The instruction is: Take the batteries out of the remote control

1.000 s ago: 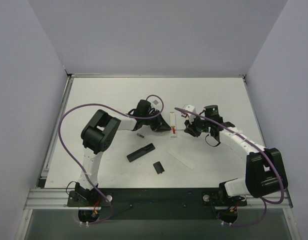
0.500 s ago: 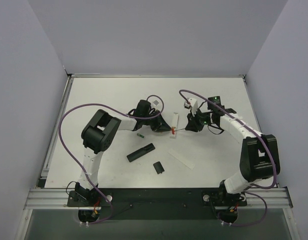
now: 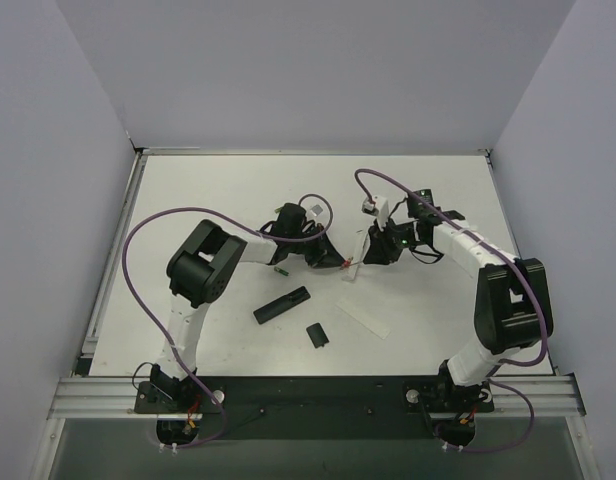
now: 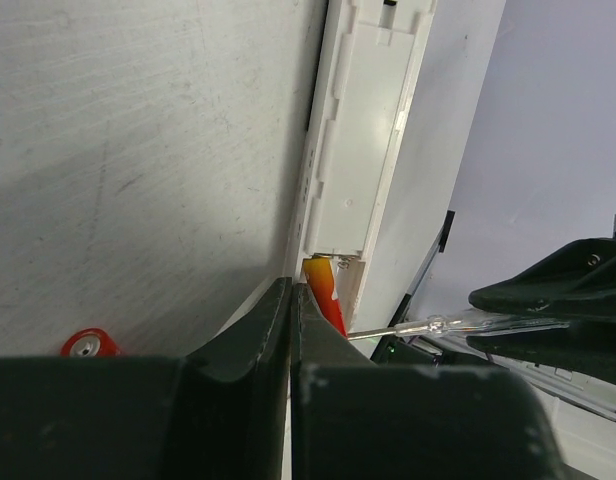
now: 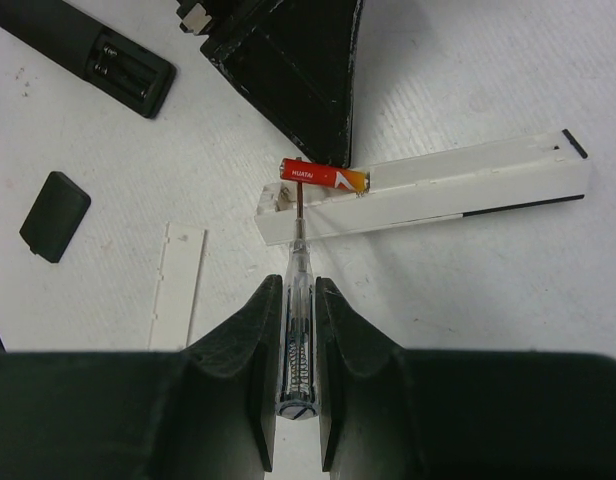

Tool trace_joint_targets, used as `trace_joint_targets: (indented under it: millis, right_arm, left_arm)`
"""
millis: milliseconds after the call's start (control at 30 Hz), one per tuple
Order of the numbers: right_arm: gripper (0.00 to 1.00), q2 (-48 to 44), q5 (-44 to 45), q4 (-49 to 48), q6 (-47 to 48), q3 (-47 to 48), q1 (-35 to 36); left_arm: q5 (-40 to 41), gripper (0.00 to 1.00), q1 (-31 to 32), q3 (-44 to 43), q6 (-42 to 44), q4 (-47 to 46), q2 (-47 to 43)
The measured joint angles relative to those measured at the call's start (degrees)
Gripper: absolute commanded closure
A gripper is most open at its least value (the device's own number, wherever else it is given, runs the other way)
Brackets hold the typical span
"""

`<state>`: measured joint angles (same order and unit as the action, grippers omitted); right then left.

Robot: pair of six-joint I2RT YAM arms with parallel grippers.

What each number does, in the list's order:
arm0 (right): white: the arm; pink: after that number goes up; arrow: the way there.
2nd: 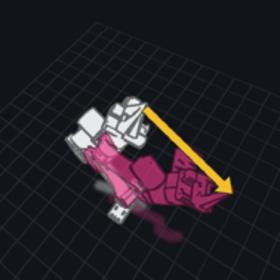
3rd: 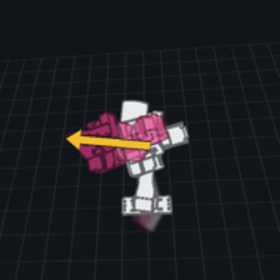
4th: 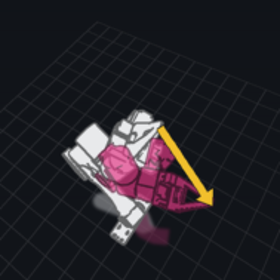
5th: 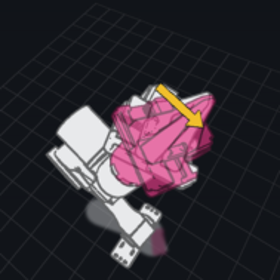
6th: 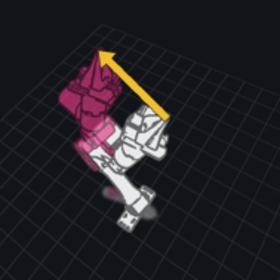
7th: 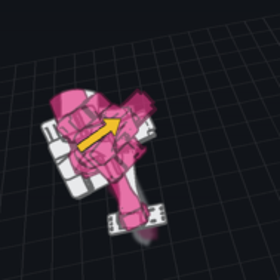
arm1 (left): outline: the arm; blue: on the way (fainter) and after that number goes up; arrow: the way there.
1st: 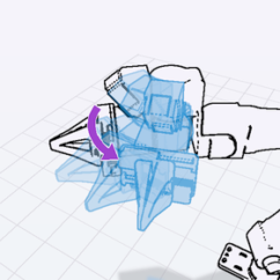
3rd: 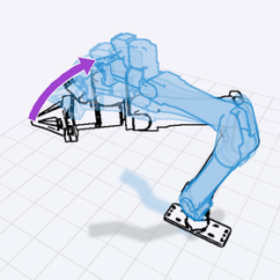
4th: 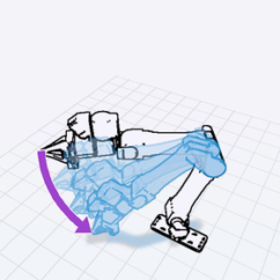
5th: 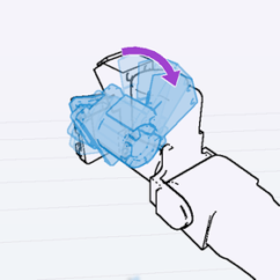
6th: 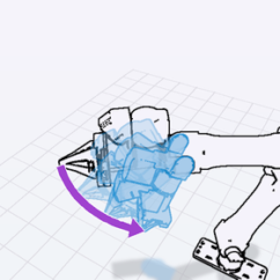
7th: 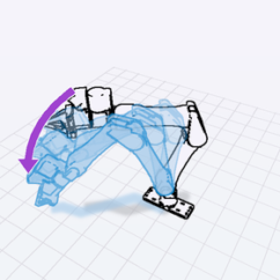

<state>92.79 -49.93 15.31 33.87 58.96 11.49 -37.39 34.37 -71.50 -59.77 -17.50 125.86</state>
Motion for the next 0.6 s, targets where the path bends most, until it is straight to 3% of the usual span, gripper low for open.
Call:
trace_joint_targets:
  millis: [367,600]
  right_arm:
    - [1.00,-0.68,3.69,-3.72,-3.50,-2.29,2.23]
    - [1.00,-1.38,4.74,-5.07,-4.11,-2.32,2.49]
  left_arm:
    - [0.31,1.00,-0.07,0.02,0.04,0.59,-0.07]
    - [1.64,0.88,-1.29,0.02,1.90,4.33,-1.66]
